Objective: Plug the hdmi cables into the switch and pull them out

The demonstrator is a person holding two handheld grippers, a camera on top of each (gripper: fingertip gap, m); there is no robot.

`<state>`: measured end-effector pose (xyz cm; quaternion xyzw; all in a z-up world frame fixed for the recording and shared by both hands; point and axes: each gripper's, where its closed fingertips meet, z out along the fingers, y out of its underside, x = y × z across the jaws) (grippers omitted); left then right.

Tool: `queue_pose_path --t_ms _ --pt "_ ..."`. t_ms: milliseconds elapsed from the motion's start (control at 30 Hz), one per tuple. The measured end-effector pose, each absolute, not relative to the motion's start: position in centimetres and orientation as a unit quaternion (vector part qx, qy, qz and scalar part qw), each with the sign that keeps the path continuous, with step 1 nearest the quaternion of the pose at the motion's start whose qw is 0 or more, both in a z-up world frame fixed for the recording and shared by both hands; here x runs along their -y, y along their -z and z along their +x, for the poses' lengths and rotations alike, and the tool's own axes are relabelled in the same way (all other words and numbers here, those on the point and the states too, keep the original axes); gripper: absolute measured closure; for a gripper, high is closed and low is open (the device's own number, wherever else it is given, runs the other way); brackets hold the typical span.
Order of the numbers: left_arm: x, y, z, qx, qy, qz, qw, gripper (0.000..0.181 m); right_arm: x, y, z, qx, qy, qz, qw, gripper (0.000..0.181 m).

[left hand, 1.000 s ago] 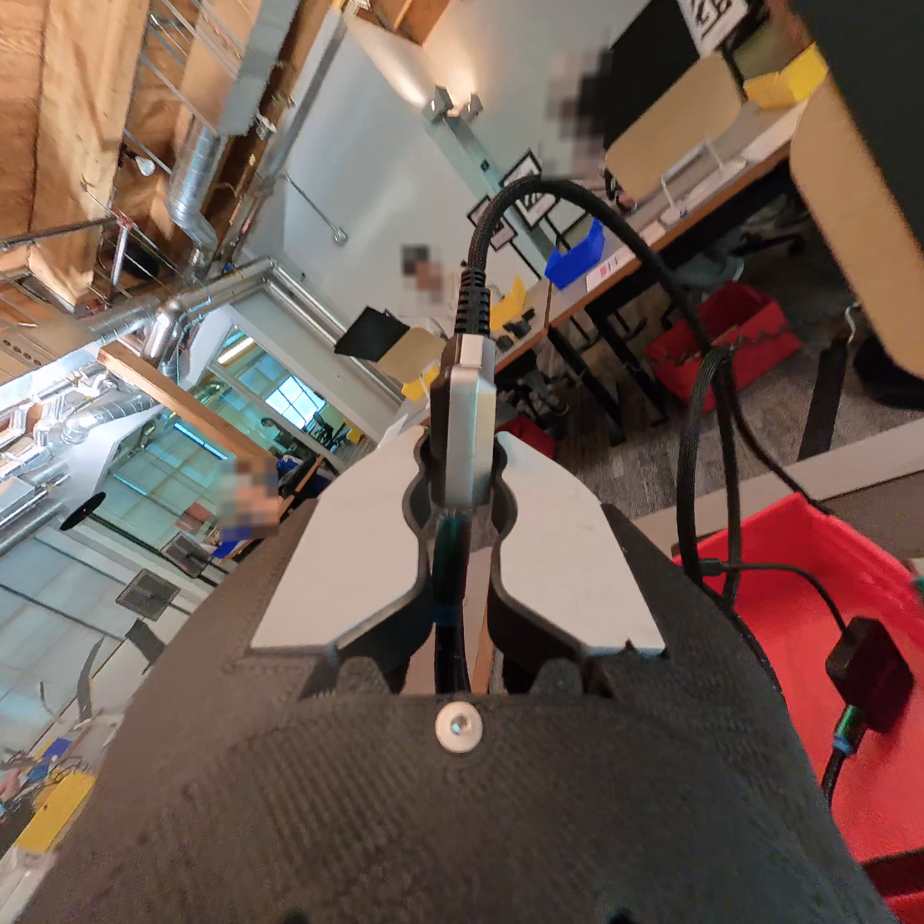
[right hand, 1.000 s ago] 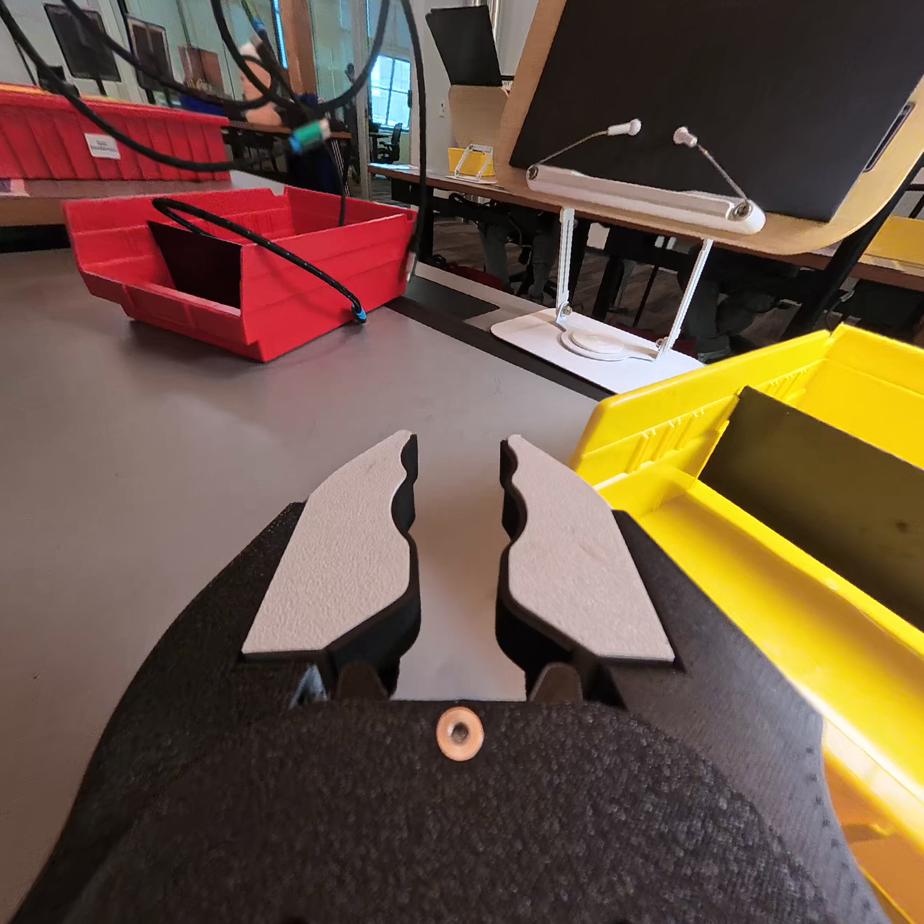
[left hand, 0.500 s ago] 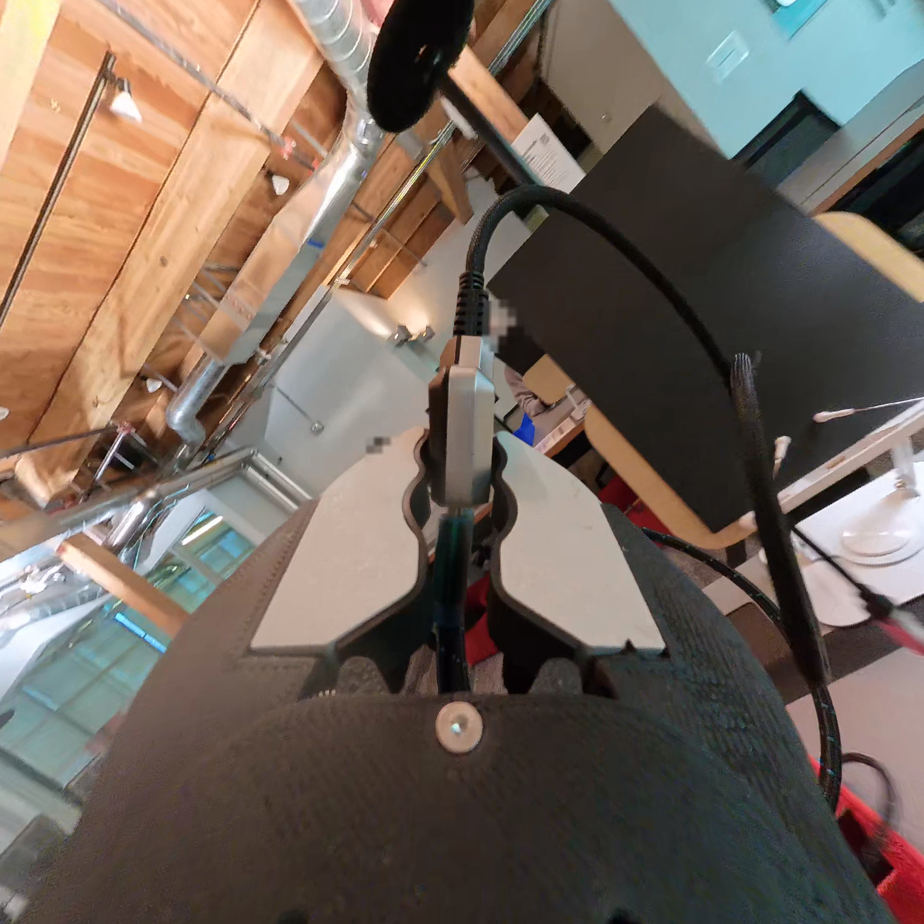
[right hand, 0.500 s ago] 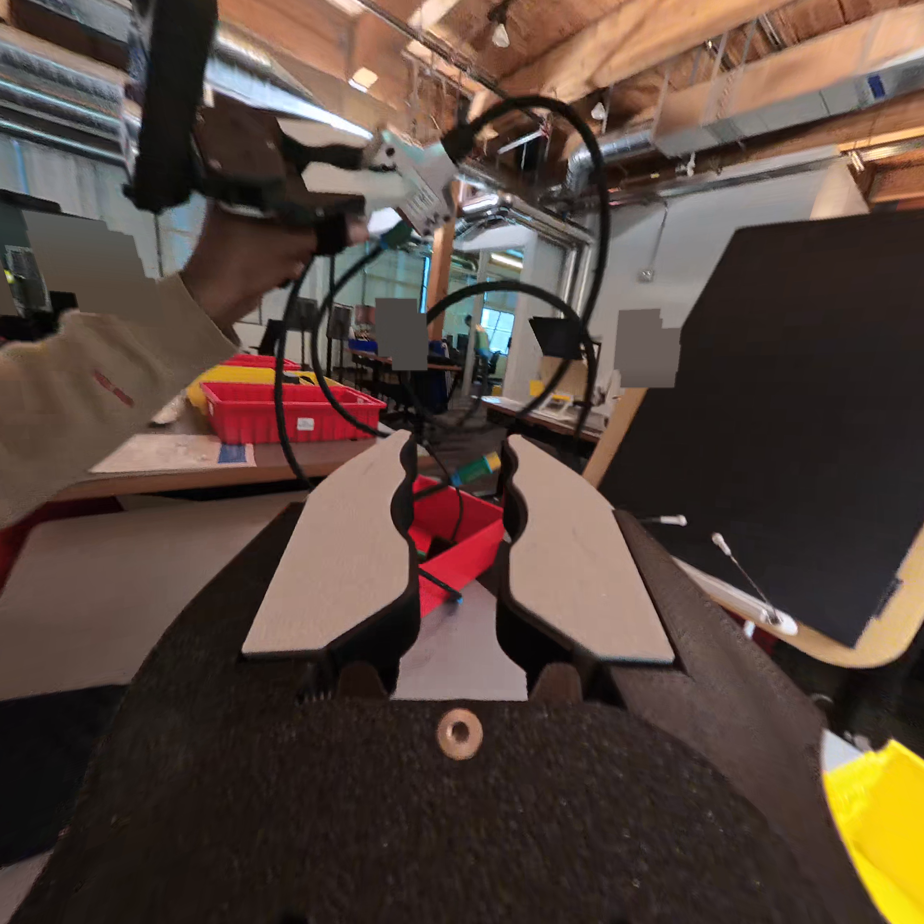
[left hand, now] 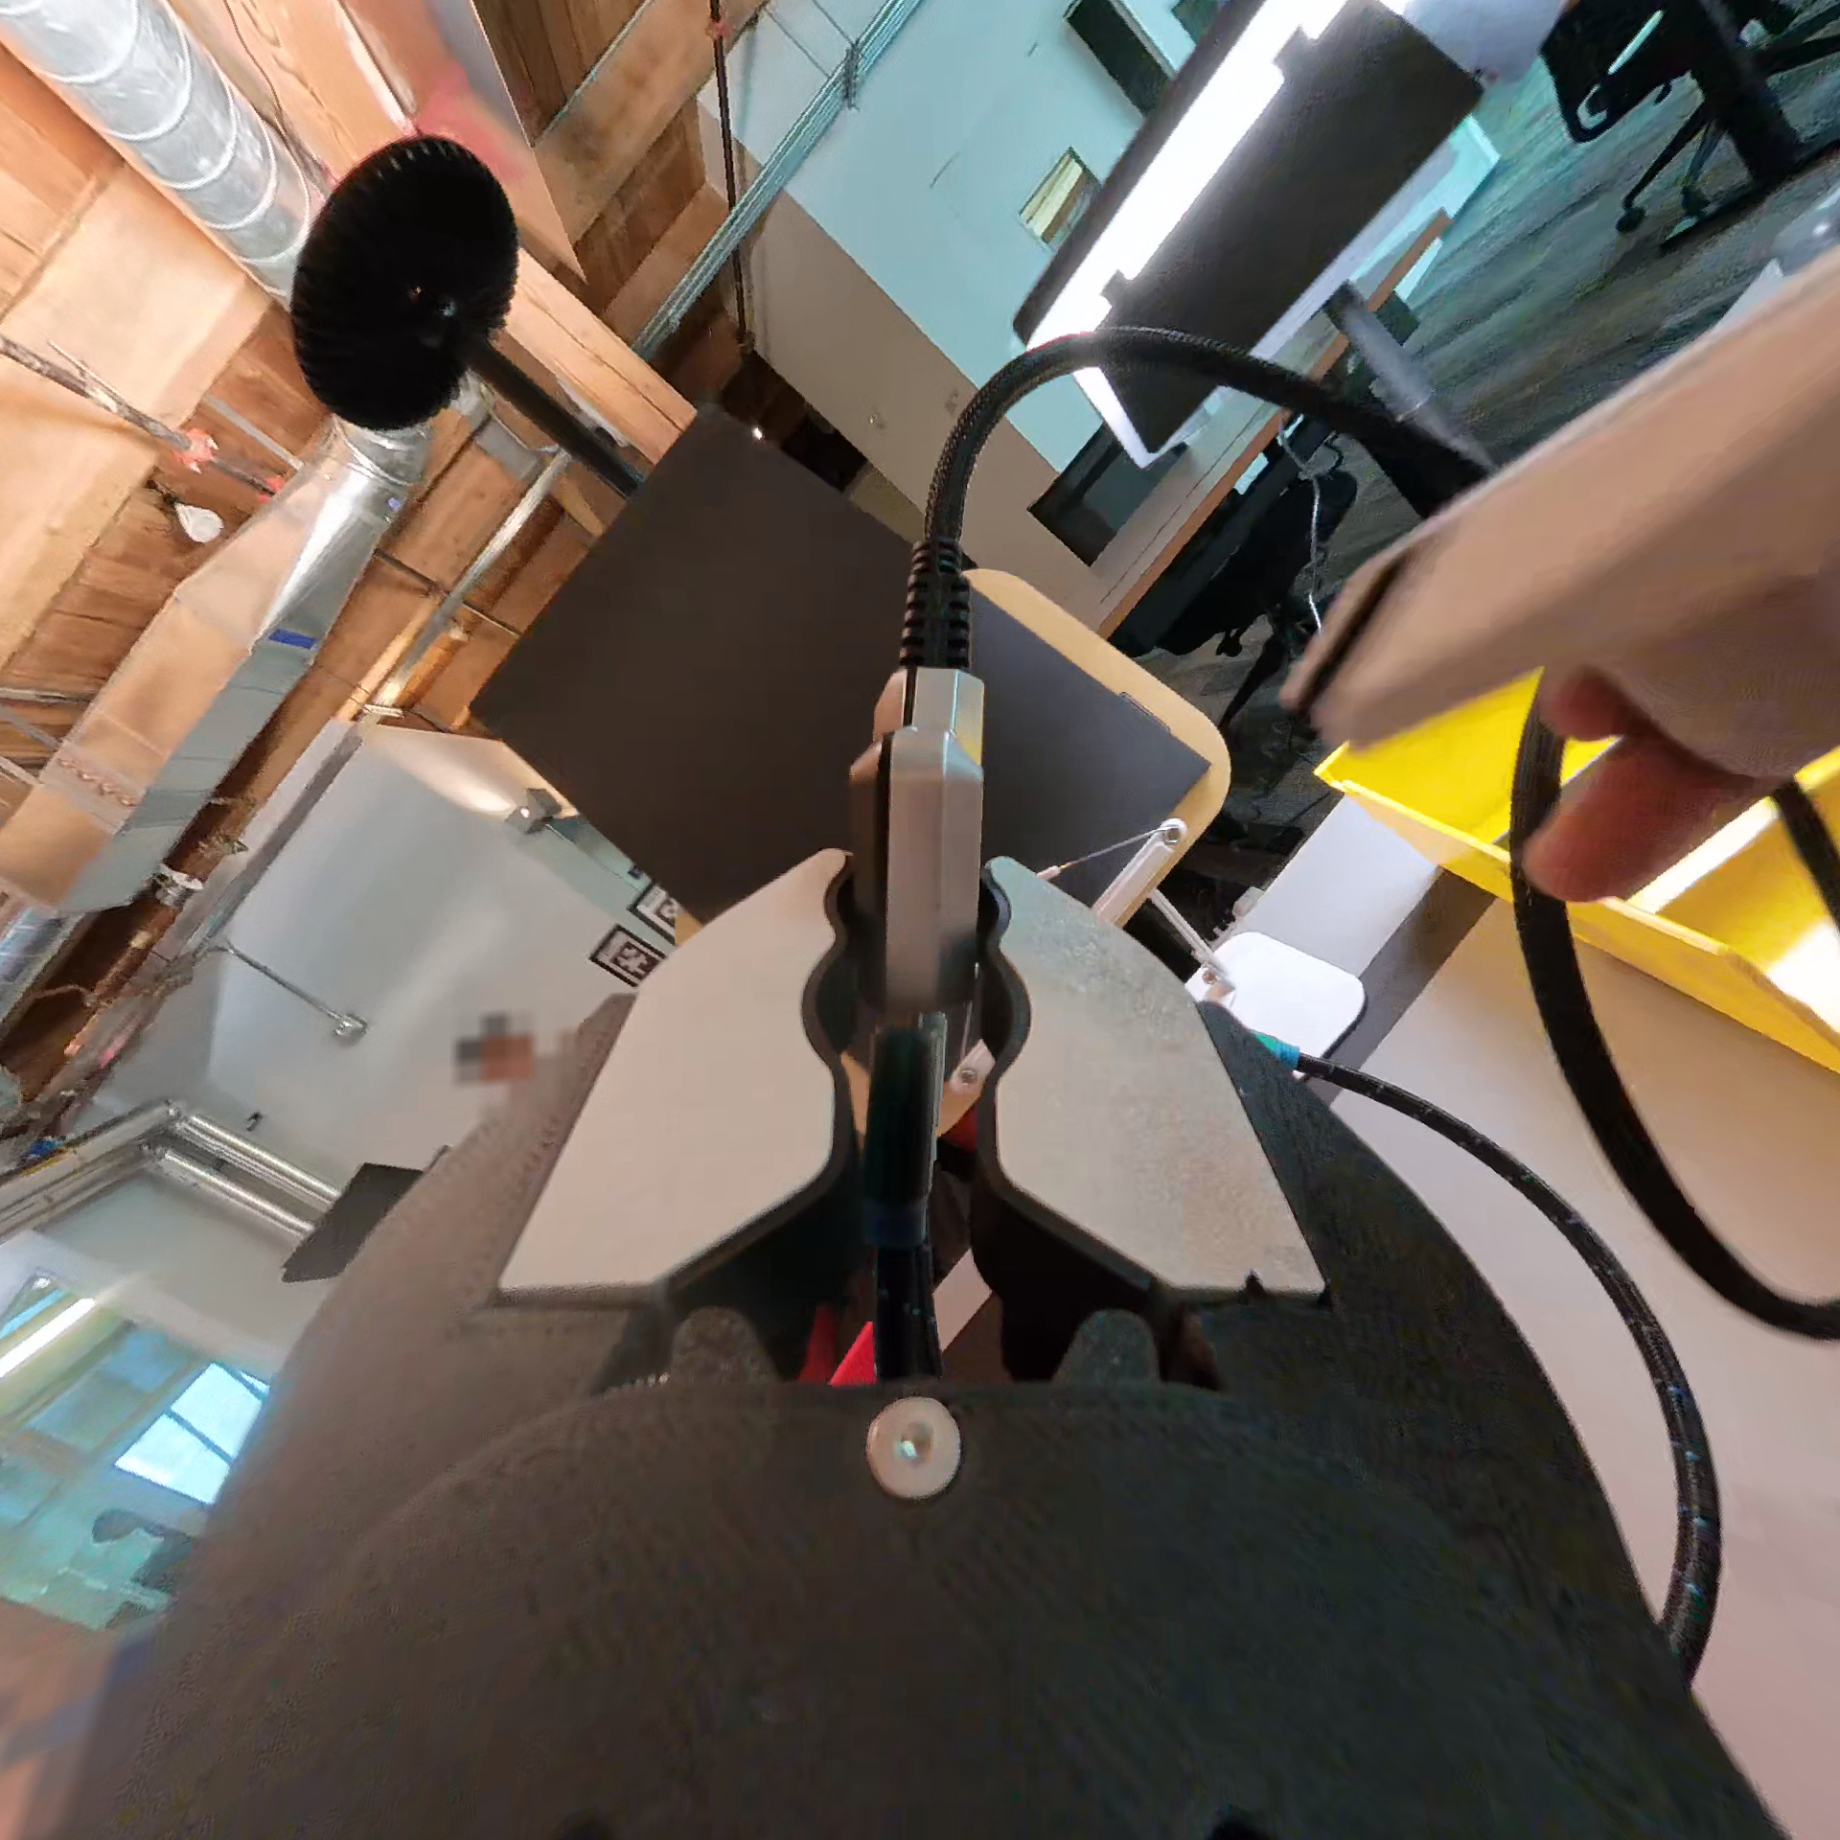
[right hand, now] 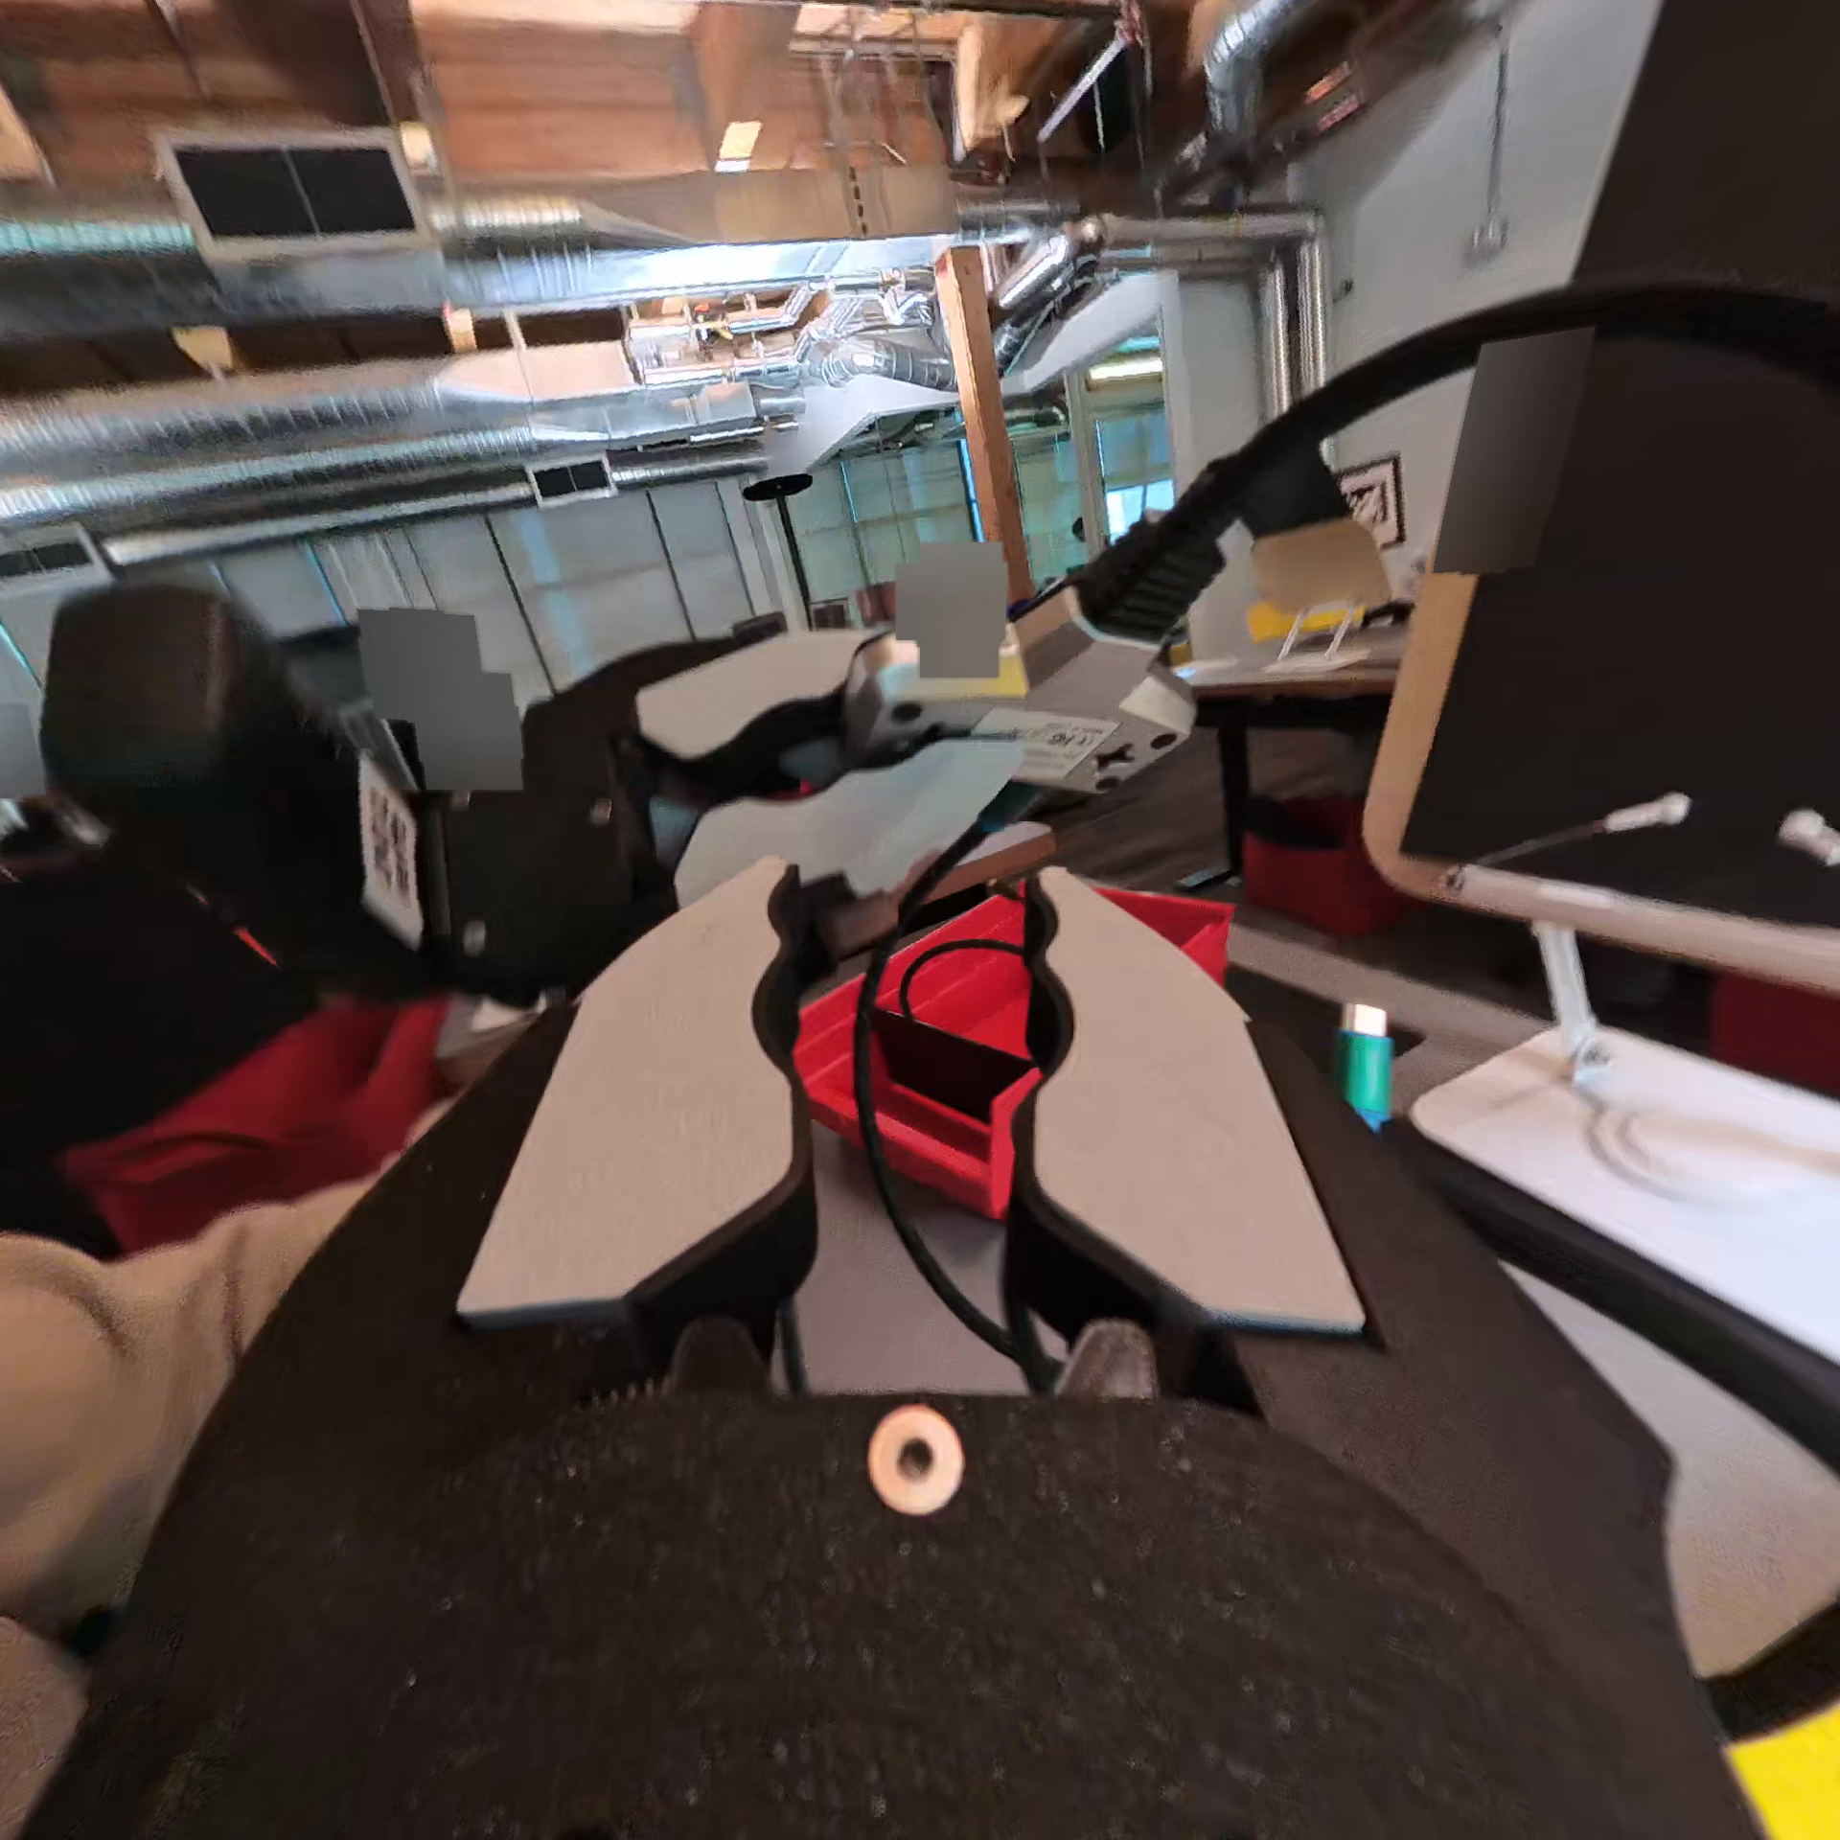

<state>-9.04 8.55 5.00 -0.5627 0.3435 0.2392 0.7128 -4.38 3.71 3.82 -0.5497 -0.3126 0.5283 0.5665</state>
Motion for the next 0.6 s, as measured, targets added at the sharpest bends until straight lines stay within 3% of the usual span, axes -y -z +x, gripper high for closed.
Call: queue_pose_path --t_ms 333,400,600 --pt "-9.3 4.0 -4.8 -0.422 -0.324 -0.458 0.712 0.16 -9.2 2.5 -5.6 0.195 -0.646 -0.622 0.397 0.122" --pt "-9.8 5.4 -4.7 -0.438 -0.329 -0.459 0.699 0.16 -10.4 4.5 -5.6 0.187 -0.628 -0.644 0.394 0.139" --pt "-9.9 8.2 -4.5 -0.488 -0.147 -0.565 0.648 0.145 -11.8 6.9 -5.2 0.187 -0.66 -0.641 0.345 0.147"
